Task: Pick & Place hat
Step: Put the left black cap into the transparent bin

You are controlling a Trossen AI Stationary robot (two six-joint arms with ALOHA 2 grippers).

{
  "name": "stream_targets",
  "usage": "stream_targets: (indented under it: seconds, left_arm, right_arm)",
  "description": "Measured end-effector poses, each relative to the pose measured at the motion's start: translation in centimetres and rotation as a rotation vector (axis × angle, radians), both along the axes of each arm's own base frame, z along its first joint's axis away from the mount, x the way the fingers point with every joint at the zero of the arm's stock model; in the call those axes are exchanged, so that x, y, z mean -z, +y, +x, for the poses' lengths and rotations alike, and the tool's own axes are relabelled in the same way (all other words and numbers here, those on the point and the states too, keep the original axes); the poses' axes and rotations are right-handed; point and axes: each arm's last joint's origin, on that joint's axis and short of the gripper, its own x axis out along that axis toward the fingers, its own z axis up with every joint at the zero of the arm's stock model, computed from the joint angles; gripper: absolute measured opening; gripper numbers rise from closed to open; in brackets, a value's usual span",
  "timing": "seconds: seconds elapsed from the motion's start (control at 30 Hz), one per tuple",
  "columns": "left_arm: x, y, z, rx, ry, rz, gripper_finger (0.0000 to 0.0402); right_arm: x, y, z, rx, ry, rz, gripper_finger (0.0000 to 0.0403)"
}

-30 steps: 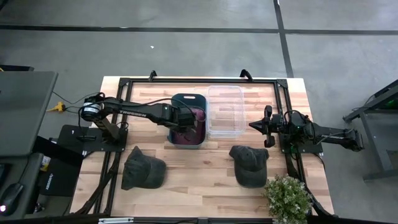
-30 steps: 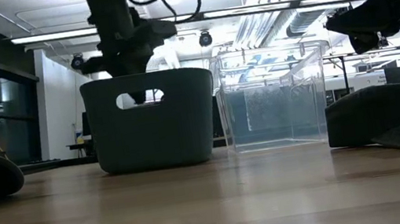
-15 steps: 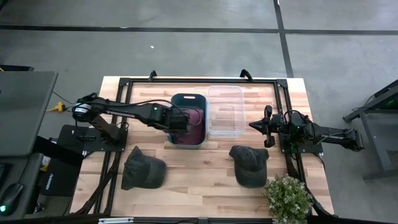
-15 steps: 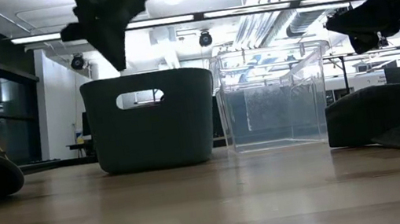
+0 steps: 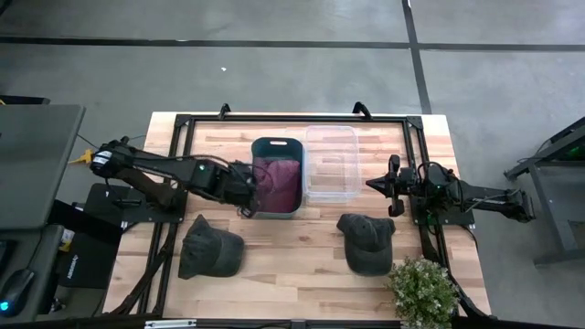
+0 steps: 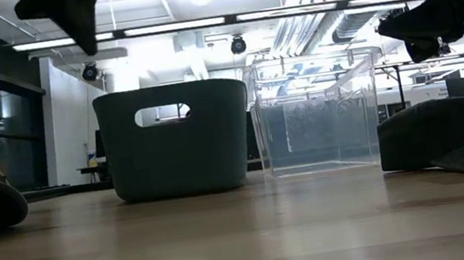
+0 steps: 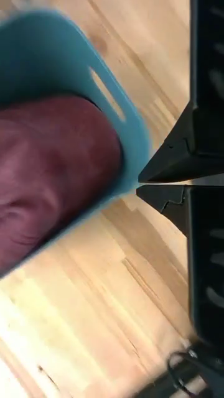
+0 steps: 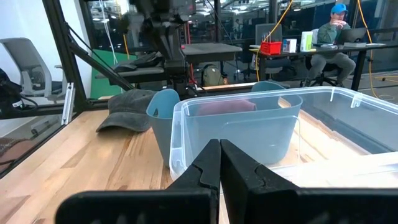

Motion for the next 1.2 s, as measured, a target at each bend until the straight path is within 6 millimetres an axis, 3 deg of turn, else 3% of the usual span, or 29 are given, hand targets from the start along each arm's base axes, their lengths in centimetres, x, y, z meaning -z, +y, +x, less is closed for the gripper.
stream_targets:
  seconds: [0.4, 0.67, 0.87, 1.2]
  left_arm:
    - [3.6, -3.6, -3.2, 0.256, 0.334, -0.215, 0.0000]
    - [5.0, -5.6, -4.9, 0.397, 0.453, -0.301, 0.0000]
    - [5.4, -7.1, -5.7, 0.565, 0.487, -0.335, 0.0000]
    - [5.4, -8.3, -5.8, 0.690, 0.429, -0.309, 0.0000]
  right_arm:
    - [0.0, 0.0, 0.0, 0.000, -0.001, 0.000, 0.0000]
    - [0.0, 0.0, 0.0, 0.000, 0.000, 0.000, 0.0000]
    - [0.0, 0.0, 0.0, 0.000, 0.000, 0.000, 0.0000]
    - [0.0, 0.0, 0.0, 0.000, 0.000, 0.000, 0.0000]
